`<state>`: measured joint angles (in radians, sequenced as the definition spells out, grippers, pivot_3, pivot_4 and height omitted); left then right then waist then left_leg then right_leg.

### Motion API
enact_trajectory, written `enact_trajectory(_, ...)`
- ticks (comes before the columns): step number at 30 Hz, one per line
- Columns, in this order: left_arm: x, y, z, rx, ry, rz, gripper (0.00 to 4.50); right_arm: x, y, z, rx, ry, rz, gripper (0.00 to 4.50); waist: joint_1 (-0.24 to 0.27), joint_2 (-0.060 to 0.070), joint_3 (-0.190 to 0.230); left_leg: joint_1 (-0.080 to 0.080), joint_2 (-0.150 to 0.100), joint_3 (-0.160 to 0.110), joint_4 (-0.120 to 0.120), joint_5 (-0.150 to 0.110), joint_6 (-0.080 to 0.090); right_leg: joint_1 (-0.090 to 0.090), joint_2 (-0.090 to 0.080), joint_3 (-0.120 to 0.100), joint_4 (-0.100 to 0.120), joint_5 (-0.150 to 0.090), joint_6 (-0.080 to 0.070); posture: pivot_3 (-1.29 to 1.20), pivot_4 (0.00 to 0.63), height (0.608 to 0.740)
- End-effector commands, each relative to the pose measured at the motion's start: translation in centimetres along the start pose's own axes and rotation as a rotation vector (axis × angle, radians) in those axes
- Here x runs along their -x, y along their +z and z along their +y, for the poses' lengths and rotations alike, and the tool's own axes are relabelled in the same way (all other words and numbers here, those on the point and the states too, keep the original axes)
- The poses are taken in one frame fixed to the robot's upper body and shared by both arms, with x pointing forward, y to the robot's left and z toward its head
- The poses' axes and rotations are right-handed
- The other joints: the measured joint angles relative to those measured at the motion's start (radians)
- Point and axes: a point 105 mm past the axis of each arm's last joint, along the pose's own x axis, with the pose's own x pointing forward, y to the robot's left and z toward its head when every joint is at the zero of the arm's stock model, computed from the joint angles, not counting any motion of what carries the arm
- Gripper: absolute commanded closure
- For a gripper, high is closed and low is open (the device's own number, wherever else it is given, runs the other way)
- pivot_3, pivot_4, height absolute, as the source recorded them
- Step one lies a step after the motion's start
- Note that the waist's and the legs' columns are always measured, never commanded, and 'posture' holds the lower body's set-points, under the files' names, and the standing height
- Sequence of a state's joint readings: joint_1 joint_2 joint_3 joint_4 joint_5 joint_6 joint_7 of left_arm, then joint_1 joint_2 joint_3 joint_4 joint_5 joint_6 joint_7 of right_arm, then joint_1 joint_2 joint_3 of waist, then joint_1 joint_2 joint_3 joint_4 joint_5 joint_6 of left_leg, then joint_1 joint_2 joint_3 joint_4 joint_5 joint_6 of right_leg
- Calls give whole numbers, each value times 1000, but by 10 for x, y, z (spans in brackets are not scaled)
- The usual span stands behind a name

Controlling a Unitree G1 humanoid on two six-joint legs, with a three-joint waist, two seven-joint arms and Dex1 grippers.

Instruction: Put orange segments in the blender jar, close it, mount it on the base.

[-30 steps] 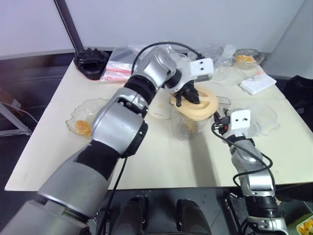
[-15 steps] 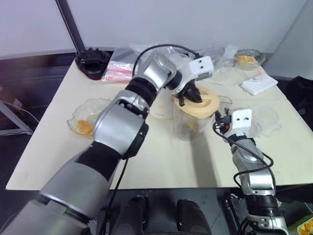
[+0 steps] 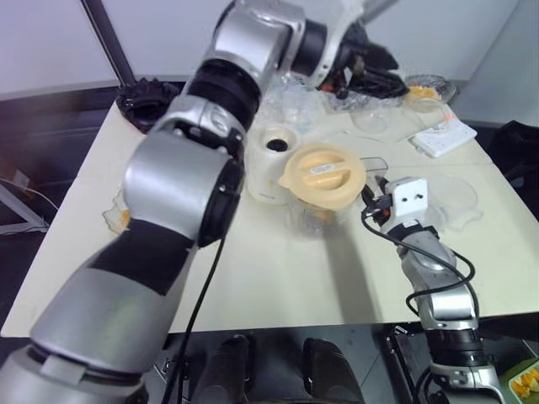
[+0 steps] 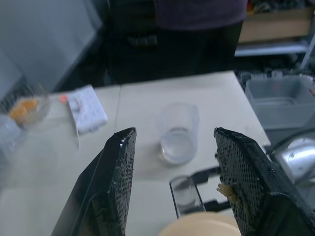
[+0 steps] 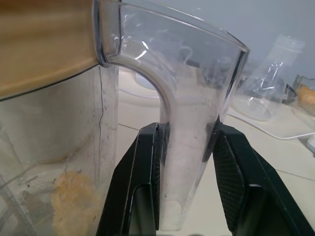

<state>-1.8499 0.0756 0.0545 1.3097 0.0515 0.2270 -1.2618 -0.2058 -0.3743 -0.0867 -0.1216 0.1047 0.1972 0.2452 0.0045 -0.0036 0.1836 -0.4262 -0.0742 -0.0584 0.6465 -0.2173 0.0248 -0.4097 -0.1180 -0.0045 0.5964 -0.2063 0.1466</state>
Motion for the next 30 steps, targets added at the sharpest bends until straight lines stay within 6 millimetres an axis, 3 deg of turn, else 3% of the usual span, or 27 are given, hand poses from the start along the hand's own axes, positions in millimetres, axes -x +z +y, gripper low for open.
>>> enact_trajectory(1, 24, 25, 11, -50, 74, -85, 1898, 11, -25, 1, 10, 40, 123, 3521, 0, 0, 0, 0, 0, 0, 0, 0, 0, 0, 0, 0, 0, 0, 0, 0, 150, 740)
enact_trajectory(8, 73, 5, 40, 51, 262, -142, 1898, 11, -12, -7, -160, -22, 80, 3521, -1, 0, 0, 0, 0, 0, 1, 0, 0, 0, 0, 0, 1, 0, -1, 0, 150, 740)
enact_trajectory(13, 107, -18, 44, 94, 355, -157, 1898, 6, 6, -12, -259, -36, 22, 3521, -4, 0, 2, 0, 0, 0, 1, 0, -1, -1, 0, 1, 3, 1, -1, 0, 150, 740)
enact_trajectory(16, 128, -41, 34, 143, 410, -145, 1898, 4, 21, -12, -314, -15, -20, 3521, -17, 0, 3, -1, 0, 0, 0, 0, -1, -3, 0, 2, 4, 1, -1, 0, 150, 740)
enact_trajectory(23, 153, -77, 12, 226, 528, -102, 1898, -1, 50, -18, -305, 26, -77, 3521, -18, 0, 7, -4, -1, 3, 0, 4, -8, -15, 0, 8, 16, 0, -3, 0, 150, 740)
enact_trajectory(30, 168, -110, -22, 241, 573, -40, 1898, -22, 112, -52, -111, 1, -131, 3521, -23, 2, 9, -3, 0, 3, 0, 8, -12, -16, 1, 8, 18, 3, -7, 0, 150, 740)
